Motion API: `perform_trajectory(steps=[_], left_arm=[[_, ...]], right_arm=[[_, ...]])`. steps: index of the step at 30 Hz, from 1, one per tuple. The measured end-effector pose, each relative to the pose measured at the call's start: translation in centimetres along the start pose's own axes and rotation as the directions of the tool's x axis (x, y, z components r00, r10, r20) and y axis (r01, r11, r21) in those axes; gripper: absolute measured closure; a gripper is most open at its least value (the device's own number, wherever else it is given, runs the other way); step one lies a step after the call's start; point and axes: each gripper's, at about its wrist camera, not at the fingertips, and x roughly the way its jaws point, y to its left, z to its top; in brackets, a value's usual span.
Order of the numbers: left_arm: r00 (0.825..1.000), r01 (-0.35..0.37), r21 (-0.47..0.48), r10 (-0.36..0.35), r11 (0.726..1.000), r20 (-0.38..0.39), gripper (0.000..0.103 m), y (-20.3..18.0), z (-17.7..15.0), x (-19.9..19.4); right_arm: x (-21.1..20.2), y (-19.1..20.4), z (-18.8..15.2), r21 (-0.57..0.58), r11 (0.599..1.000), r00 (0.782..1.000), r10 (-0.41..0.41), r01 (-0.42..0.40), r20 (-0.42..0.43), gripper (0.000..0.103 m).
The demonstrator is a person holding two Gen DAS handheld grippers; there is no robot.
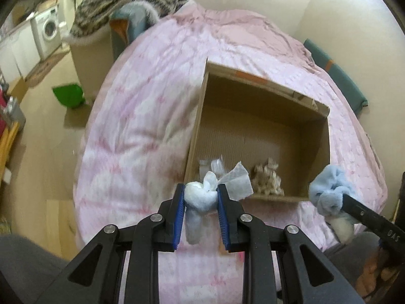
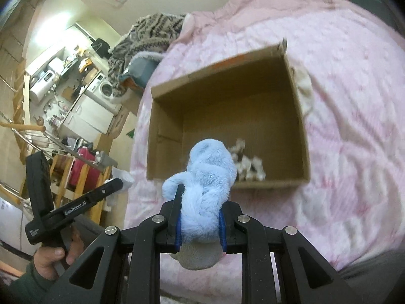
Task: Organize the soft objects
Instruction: 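Carry the white cloth bundle and blue scrunchie over the box with both tools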
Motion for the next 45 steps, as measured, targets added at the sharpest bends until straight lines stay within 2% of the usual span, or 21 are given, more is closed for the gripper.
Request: perform_trajectory(steps=[3, 10, 20, 25, 28, 33, 42, 45], left_arm=[[0.999, -0.043, 0.052, 0.041, 0.998, 0.033, 0.081, -0.5, 1.5, 0.7], [0.999, -0.026, 0.068, 0.025, 0.997, 0.028, 0.081, -1.2, 4.1, 2.7], [0.999, 0.004, 0.179, -0.01, 0.984, 0.035, 0.081, -4.5, 5.4, 6.3], [1.0, 0.012, 0.192, -0.017, 0.981, 0.024, 0.081, -4.6, 4.8, 8.3], [1.0, -0.004, 0.196, 0.001, 0.981, 0.011, 0.081, -4.3, 4.5, 9.8], [1.0, -0.006, 0.187, 0.01, 0.982, -0.019, 0.081, -4.0, 4.2, 10.6], [0.999, -0.019, 0.228, 0.026, 0.973, -0.029, 0.081, -4.7, 3.5, 11.3], [0.999, -0.002, 0.219, 0.012, 0.976, -0.045, 0.081, -4.8, 3.5, 11.5]], right_arm=[[-0.3, -0.1, 1.1, -0.007, 1.0, 1.0, -0.014, 0.014, 0.026, 0.08], [0.0, -1.2, 3.7, -0.017, 0.998, 0.994, -0.058, 0.059, 0.088, 0.08], [3.3, -3.3, 5.7, 0.017, 0.994, 0.989, -0.112, 0.111, 0.097, 0.08], [5.7, -4.5, 5.4, 0.032, 0.987, 0.986, -0.16, 0.159, 0.042, 0.08], [7.2, -4.8, 4.7, 0.016, 0.976, 0.976, -0.217, 0.217, -0.014, 0.08], [8.4, -4.9, 3.8, -0.006, 0.966, 0.964, -0.258, 0.258, -0.055, 0.079], [9.7, -4.6, 3.5, -0.034, 0.959, 0.955, -0.282, 0.28, -0.088, 0.078], [10.0, -4.5, 3.5, -0.04, 0.959, 0.954, -0.284, 0.282, -0.097, 0.076]])
